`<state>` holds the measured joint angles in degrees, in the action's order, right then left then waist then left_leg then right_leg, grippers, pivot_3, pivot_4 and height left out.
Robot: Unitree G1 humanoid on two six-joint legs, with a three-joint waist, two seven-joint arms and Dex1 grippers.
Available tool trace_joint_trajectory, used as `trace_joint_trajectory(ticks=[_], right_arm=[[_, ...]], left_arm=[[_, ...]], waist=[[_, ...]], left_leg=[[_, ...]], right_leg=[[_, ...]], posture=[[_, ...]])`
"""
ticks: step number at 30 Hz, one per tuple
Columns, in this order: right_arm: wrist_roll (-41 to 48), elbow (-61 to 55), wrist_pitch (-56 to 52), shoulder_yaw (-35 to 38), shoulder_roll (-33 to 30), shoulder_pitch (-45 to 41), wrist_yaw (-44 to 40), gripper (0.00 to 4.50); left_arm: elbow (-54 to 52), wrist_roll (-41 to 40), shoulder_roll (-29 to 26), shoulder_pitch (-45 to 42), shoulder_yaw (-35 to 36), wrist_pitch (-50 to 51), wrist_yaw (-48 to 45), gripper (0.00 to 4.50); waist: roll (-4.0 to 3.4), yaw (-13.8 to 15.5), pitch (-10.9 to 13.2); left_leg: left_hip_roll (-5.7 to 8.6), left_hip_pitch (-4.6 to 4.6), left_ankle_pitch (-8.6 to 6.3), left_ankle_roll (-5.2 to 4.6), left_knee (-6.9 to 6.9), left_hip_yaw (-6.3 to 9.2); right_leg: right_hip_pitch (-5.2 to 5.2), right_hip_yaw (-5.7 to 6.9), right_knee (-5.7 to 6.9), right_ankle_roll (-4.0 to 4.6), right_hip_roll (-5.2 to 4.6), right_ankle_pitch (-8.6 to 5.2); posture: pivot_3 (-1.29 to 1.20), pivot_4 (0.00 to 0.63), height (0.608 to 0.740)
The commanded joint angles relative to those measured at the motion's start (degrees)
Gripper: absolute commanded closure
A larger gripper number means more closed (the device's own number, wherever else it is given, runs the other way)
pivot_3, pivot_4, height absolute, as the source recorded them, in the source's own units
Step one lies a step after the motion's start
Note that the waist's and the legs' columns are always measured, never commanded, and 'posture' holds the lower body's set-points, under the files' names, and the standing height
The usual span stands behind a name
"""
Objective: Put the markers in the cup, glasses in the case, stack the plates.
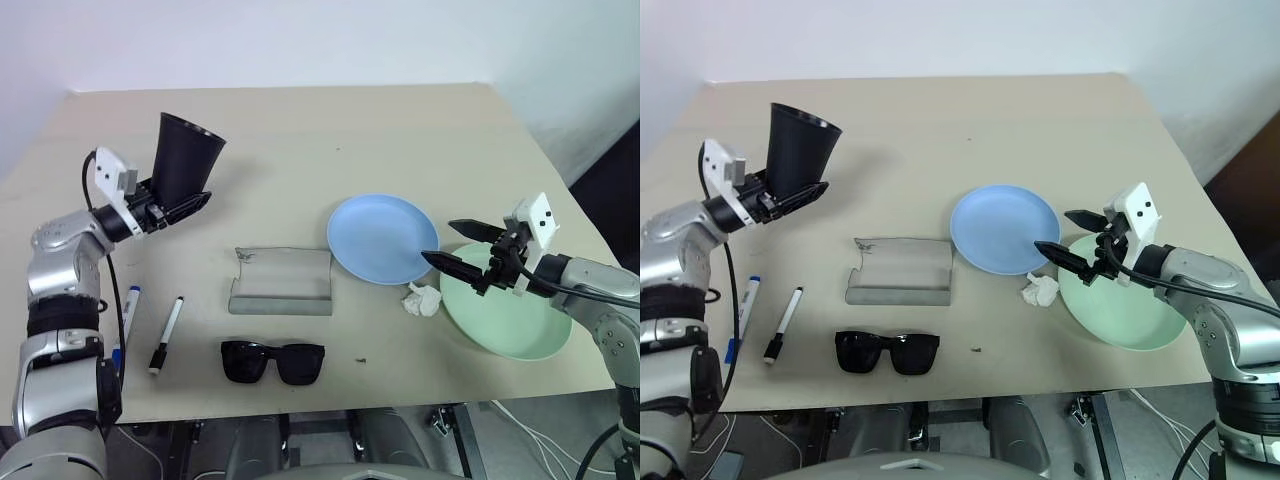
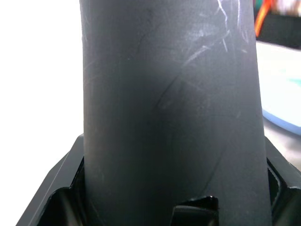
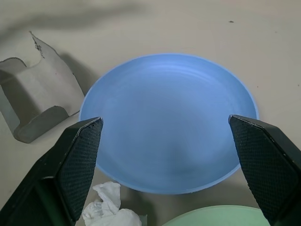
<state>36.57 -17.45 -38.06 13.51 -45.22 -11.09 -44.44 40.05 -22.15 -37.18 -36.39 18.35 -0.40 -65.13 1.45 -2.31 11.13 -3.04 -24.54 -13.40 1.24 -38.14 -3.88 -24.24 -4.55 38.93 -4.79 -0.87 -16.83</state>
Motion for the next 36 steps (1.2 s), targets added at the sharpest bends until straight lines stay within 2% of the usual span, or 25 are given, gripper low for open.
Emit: trace_joint_trajectory(ticks=[1, 7, 19, 36], right_arm=[[-0.32, -0.71, 1.71, 0.51, 0.37, -0.73, -0.56, 0.0], [-1.21, -1.29, 1.97, 0.31, 0.32, -0.16, -0.55, 0.0], [-3.1, -2.69, 2.49, 0.34, 0.29, 1.88, 0.25, 0.0], [-4.24, -2.83, 3.32, 0.55, 0.14, 1.83, -0.21, 0.0]], left_arm=[[2.51, -2.01, 0.97, 0.11, 3.24, -7.26, -0.17, 1.1], [10.91, -0.6, 2.48, 0.3, 3.19, -15.96, -0.29, 1.1], [20.32, 4.62, 2.05, 0.92, -0.26, -18.79, 0.42, 1.1], [22.35, 5.37, 2.06, 2.06, 0.19, -14.38, 2.45, 1.1]], waist=[[0.02, 0.16, -0.01], [0.1, 0.11, -0.07], [0.12, 0.02, -0.08], [0.07, -0.23, -0.39]], left_leg=[[0.01, 0.01, 0.01, -0.01, -0.04, 0.0], [0.07, 0.06, 0.09, -0.14, -0.11, -0.1], [0.07, 0.06, 0.09, -0.14, -0.08, -0.12], [0.05, 0.21, 0.09, -0.14, -0.08, -0.13]], right_leg=[[0.03, 0.0, 0.02, 0.02, 0.0, 0.02], [0.09, -0.07, 0.02, 0.04, -0.09, 0.13], [0.05, -0.07, 0.02, -0.03, -0.08, 0.17], [0.12, -0.1, 0.07, 0.03, -0.07, 0.19]], posture=[[0.0, 0.15, 0.735], [0.0, 0.15, 0.735], [0.0, 0.15, 0.735], [0.0, 0.15, 0.735]])
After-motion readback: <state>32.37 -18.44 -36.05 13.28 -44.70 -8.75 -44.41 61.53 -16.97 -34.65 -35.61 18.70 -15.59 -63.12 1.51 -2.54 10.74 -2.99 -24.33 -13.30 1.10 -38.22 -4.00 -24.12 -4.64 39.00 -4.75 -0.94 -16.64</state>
